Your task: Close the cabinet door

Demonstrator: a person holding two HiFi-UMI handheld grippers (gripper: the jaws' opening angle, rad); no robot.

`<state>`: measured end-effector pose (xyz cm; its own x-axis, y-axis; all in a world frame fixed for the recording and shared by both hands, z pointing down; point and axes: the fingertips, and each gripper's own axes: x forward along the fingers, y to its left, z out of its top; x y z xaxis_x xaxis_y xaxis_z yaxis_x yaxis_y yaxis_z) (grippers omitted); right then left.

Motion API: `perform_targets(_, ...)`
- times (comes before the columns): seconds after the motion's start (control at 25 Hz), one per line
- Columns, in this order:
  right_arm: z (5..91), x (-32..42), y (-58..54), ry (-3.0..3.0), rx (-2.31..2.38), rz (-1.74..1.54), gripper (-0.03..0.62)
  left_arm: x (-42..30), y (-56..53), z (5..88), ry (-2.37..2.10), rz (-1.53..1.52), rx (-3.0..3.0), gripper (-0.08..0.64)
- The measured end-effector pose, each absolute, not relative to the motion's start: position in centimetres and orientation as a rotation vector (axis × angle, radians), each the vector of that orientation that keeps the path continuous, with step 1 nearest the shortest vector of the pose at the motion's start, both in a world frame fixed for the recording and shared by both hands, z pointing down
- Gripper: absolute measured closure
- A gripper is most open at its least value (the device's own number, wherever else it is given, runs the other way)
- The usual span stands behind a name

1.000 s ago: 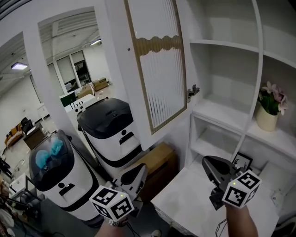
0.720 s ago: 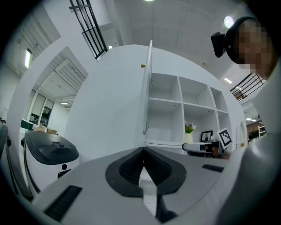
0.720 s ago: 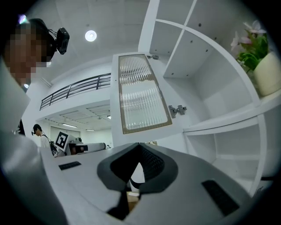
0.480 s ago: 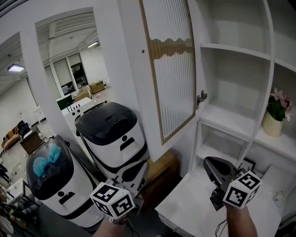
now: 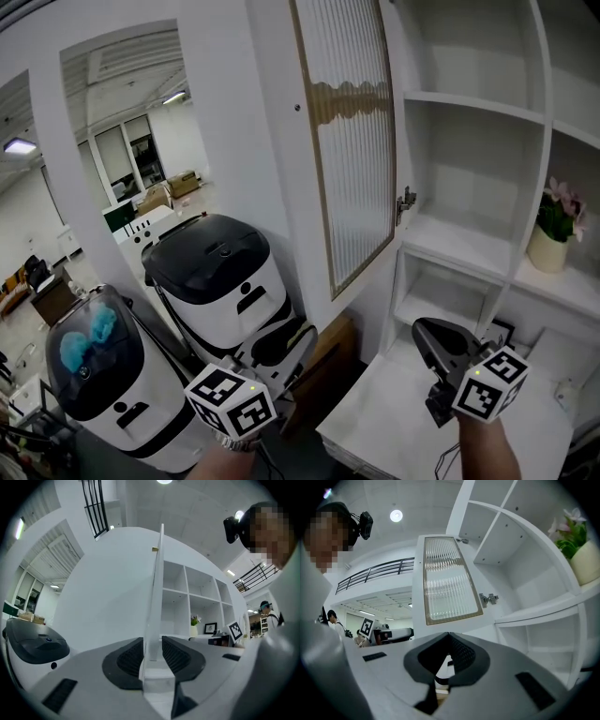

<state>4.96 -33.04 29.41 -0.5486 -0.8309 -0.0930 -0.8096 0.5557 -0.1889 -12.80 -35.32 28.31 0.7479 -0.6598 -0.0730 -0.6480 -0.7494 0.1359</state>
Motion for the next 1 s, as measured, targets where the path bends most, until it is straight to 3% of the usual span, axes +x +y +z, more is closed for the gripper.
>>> perform_targets(0.36,29.3,5.2,-32.0,2.579,-1.462,-0.17,0.588,-11.4,-36.0,28.3,-0.97,-0.18,2.884,0.422)
perform_targets(1.0,28.7,5.6,-30.9,2.549,-1.529,-0.136,0.588,-10.7,-35.4,28.2,-0.884,-0.192,2.918,0.469)
